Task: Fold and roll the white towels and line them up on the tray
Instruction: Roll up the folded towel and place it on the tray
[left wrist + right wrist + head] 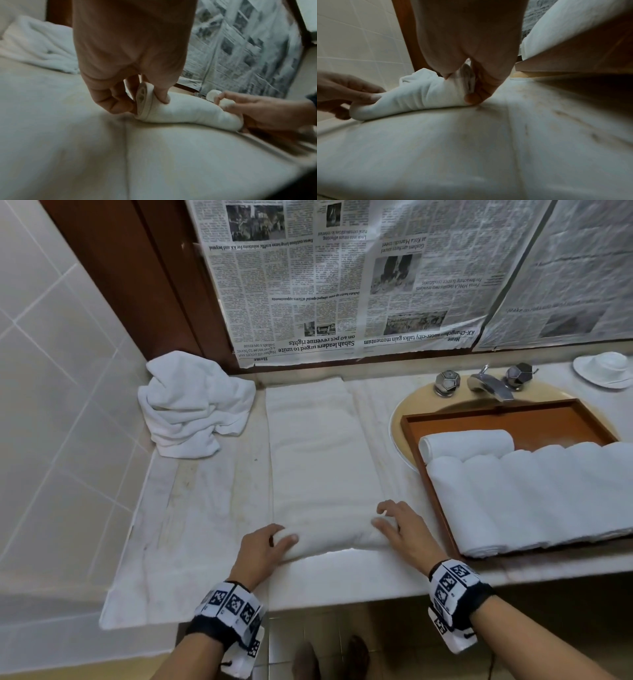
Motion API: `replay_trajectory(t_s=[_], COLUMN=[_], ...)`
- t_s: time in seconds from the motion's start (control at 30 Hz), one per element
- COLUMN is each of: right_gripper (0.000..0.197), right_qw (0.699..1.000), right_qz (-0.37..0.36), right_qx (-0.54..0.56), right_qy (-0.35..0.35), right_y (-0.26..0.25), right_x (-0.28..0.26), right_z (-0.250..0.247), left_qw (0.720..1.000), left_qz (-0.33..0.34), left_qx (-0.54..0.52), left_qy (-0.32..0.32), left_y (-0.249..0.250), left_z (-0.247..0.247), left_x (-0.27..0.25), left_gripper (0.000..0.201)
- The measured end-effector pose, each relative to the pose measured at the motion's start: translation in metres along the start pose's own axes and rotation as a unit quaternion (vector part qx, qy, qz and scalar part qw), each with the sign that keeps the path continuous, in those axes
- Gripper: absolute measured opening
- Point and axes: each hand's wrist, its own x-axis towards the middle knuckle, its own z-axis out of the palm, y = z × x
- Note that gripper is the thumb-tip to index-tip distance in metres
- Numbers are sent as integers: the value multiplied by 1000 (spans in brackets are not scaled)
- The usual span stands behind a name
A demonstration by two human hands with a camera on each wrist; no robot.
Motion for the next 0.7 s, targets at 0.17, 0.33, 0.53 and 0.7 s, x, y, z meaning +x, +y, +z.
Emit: replay_trajectory(t_s=[0.17,0.33,0.53,0.7], right_gripper=[22,42,25,32], right_qw=[972,952,940,925], right_qz=[-23,-81,-129,-136], right_qx=[-231,-294,-314,-349], right_qy=[39,28,-43,-67], right_y=[-12,-21,-19,-18], right_x=[7,2,-7,-5], right_z=[3,10,2,0], left_qw=[996,997,985,975], left_qz=[-73,3,47,103], left_qx=[16,52,132,165], left_qy=[-46,51,97,106], left_y=[2,10,3,5], left_z=[-7,3,26,35], left_x=[6,-2,-21,-25], left_gripper=[57,31,31,44])
